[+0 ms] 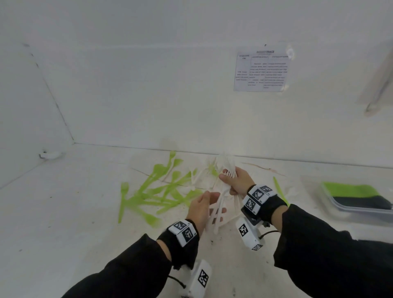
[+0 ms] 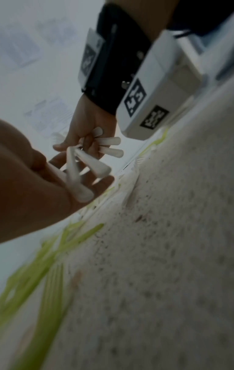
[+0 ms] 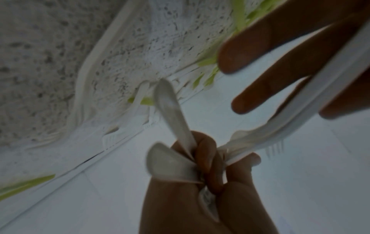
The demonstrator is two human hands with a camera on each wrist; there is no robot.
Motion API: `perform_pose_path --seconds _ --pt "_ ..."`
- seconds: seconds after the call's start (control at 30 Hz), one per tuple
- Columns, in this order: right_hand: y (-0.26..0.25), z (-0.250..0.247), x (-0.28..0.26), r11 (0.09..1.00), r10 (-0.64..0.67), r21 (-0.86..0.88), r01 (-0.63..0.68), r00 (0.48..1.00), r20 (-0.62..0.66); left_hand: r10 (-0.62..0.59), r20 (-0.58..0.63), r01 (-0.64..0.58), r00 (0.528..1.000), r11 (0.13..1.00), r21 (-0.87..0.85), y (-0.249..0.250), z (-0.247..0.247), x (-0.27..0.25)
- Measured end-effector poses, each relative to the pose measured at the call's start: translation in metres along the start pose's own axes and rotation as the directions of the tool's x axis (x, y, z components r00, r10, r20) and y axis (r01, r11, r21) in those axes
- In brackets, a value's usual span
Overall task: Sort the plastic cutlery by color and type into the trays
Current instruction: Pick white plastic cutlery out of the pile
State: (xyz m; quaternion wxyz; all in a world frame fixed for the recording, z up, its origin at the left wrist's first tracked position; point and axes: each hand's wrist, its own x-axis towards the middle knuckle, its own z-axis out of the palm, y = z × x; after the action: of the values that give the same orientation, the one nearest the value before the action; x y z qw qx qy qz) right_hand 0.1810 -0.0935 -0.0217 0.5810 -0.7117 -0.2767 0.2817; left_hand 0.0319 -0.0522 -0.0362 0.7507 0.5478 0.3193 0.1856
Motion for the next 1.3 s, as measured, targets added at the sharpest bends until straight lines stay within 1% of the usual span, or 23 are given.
perform_pose_path --seconds 0.1,0.17,0.3,0.37,0.43,0.5,0.57,0.6,0.63,0.7,0.8,0.87,0.9,0.97,1.03,1.1,1.17,1.23,1.27,1.3 --pt "-0.003 -0.002 -0.003 0.998 -0.036 -0.041 0.038 0.999 0.028 0.045 0.045 -0.052 0.998 0.983 0.176 0.000 0.001 -0.002" --pt "-0.004 -0.001 -0.003 0.999 -0.047 -0.013 0.048 0.998 0.033 0.062 0.052 -0.073 0.997 0.966 0.249 -0.002 -0.001 -0.002" --pt "-0.008 0.006 -0.008 0.996 -0.072 0.058 0.070 0.997 0.041 -0.051 0.150 0.018 0.987 0.977 0.214 -0.003 -0.005 -0.008" --pt "-0.009 0.012 -0.011 0.997 -0.062 0.053 0.059 0.997 0.039 -0.068 0.180 0.029 0.981 0.978 0.207 -0.002 -0.004 -0.012" --pt "-0.010 0.018 -0.011 0.998 -0.035 0.057 0.035 0.999 0.014 -0.041 0.155 0.006 0.987 0.976 0.216 -0.004 0.000 -0.014" --pt "-0.011 0.021 -0.011 0.998 0.000 0.061 0.000 1.000 -0.002 0.006 0.098 -0.030 0.995 0.970 0.243 -0.007 0.001 -0.014" --pt "-0.014 0.023 -0.014 0.994 0.043 0.102 -0.046 0.999 0.032 0.036 0.047 -0.047 0.998 0.962 0.269 -0.008 0.001 -0.016" --pt "-0.014 0.024 -0.016 0.989 0.040 0.140 -0.048 0.997 0.059 0.049 0.035 -0.057 0.998 0.956 0.286 -0.008 0.001 -0.017" --pt "-0.016 0.025 -0.018 0.985 0.011 0.168 -0.025 0.997 0.083 0.063 0.030 -0.069 0.998 0.948 0.311 -0.009 0.000 -0.019" --pt "-0.015 0.026 -0.020 0.992 -0.046 0.125 0.034 0.994 0.097 0.090 0.030 -0.095 0.995 0.925 0.367 -0.007 -0.002 -0.022" --pt "-0.011 0.027 -0.015 0.998 -0.061 0.030 0.060 0.997 0.040 0.152 0.013 -0.147 0.988 0.922 0.357 -0.005 -0.009 -0.025" --pt "-0.012 0.028 -0.014 0.998 -0.057 0.019 0.057 0.998 0.006 0.199 0.022 -0.195 0.980 0.918 0.345 -0.004 -0.013 -0.025" --pt "-0.013 0.029 -0.014 0.998 -0.062 0.024 0.061 0.998 0.012 0.209 0.033 -0.206 0.977 0.905 0.372 -0.005 -0.015 -0.025" --pt "-0.015 0.031 -0.016 0.997 -0.079 0.027 0.078 0.996 0.034 0.206 0.051 -0.209 0.977 0.890 0.404 -0.007 -0.017 -0.024" --pt "-0.017 0.033 -0.016 0.994 -0.095 0.052 0.093 0.995 0.039 0.192 0.015 -0.184 0.981 0.919 0.349 -0.008 -0.019 -0.021" --pt "-0.019 0.034 -0.016 0.992 -0.107 0.071 0.104 0.994 0.034 0.151 -0.021 -0.140 0.988 0.953 0.269 -0.004 -0.021 -0.019" --pt "-0.018 0.036 -0.014 0.991 -0.103 0.090 0.100 0.994 0.029 0.119 0.031 -0.123 0.992 0.961 0.249 0.002 -0.023 -0.017" --pt "-0.020 0.040 -0.014 0.990 -0.095 0.111 0.091 0.995 0.030 0.094 0.113 -0.125 0.989 0.942 0.311 0.008 -0.025 -0.014" --pt "-0.021 0.043 -0.014 0.989 -0.097 0.117 0.093 0.995 0.030 0.071 0.146 -0.115 0.987 0.941 0.320 0.011 -0.025 -0.013" --pt "-0.021 0.045 -0.014 0.988 -0.095 0.122 0.090 0.995 0.034 0.037 0.165 -0.085 0.986 0.952 0.293 0.012 -0.026 -0.010"
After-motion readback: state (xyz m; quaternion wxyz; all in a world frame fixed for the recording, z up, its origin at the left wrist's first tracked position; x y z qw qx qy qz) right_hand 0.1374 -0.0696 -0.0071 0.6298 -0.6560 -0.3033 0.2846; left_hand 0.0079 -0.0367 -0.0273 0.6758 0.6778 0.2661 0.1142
